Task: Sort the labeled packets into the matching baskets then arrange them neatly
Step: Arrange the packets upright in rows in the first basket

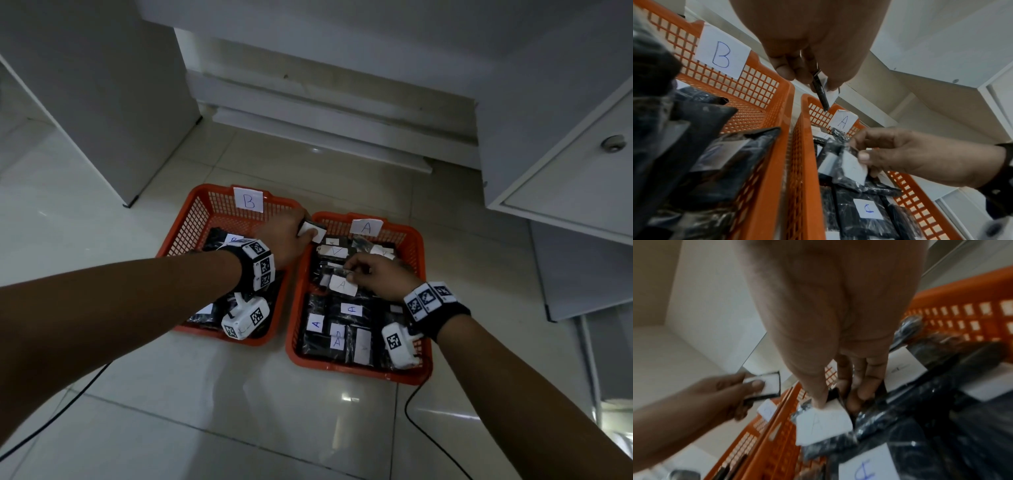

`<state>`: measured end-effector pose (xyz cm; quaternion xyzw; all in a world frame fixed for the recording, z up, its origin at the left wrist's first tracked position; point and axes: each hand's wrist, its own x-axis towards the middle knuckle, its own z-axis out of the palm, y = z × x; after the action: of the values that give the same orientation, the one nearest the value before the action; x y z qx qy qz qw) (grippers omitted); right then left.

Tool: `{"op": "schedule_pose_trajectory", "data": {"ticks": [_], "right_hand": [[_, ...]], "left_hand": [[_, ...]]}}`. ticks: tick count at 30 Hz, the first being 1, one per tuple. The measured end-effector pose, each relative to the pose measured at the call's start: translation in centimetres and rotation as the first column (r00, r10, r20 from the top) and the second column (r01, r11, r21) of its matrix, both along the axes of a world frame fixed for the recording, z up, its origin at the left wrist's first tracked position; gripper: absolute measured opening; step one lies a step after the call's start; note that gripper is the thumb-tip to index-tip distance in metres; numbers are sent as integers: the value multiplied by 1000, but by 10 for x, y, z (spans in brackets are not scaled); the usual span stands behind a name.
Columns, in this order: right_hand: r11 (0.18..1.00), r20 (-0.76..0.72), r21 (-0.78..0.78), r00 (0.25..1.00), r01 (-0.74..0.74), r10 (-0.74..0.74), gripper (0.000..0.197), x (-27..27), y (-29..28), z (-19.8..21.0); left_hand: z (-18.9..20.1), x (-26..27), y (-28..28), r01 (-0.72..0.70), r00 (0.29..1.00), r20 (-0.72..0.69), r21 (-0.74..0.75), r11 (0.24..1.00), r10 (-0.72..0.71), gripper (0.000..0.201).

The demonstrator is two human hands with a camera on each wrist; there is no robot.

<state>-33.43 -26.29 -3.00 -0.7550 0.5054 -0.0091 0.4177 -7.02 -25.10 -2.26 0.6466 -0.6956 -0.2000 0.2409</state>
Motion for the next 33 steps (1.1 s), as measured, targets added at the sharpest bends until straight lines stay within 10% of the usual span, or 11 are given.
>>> {"op": "schedule_pose_trajectory", "data": {"ticks": [8,14,27,33], "right_hand": [[979,-77,-196,994,55,-71,46,24,2,-18],[972,13,-191,991,134,-134,30,19,0,-21],[931,264,317,926,182,-271,23,-10,59,14],[976,126,192,984,104,-129,16,-9,72,-8]], "left_hand": [[-3,-4,1,4,1000,-12,-11,1000,-4,22],[-3,-1,0,-12,1000,-12,2,1000,12,19],[5,-6,-1,-6,999,-42,-14,1000,6,20],[6,-7,-2,-4,999,-32,-16,1000,3,21]]}}
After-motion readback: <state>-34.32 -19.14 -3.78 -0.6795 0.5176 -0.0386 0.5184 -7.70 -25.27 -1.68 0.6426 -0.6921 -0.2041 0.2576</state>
